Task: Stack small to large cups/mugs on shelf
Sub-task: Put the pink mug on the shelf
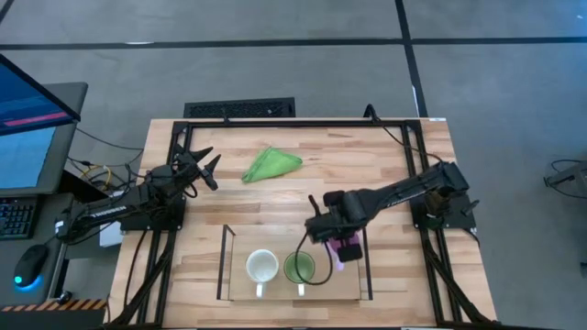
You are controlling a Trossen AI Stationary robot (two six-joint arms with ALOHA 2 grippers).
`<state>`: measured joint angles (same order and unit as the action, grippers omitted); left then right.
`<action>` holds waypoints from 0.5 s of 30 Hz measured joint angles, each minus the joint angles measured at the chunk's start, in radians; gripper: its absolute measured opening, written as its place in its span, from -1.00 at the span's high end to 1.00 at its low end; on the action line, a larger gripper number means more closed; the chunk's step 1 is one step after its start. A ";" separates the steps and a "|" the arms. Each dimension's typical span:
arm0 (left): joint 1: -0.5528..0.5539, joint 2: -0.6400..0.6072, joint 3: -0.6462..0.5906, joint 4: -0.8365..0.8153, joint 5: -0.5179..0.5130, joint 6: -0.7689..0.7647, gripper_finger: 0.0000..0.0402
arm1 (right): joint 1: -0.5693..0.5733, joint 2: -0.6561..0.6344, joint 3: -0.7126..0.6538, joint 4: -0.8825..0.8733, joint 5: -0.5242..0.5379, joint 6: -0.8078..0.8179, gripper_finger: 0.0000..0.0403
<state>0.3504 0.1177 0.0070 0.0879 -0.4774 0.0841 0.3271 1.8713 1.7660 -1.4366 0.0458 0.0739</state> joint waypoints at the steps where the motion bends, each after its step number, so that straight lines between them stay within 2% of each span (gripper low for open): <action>1: 0.000 0.000 0.000 0.000 0.000 0.000 0.17 | 0.009 0.001 -0.001 0.003 0.000 0.008 0.93; 15: 0.000 0.000 0.000 0.000 0.000 0.000 0.17 | 0.082 0.000 -0.068 0.133 -0.023 0.058 0.93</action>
<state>0.3504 0.1175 0.0068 0.0879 -0.4774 0.0838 0.4095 1.8713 1.6976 -1.3035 0.0223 0.1321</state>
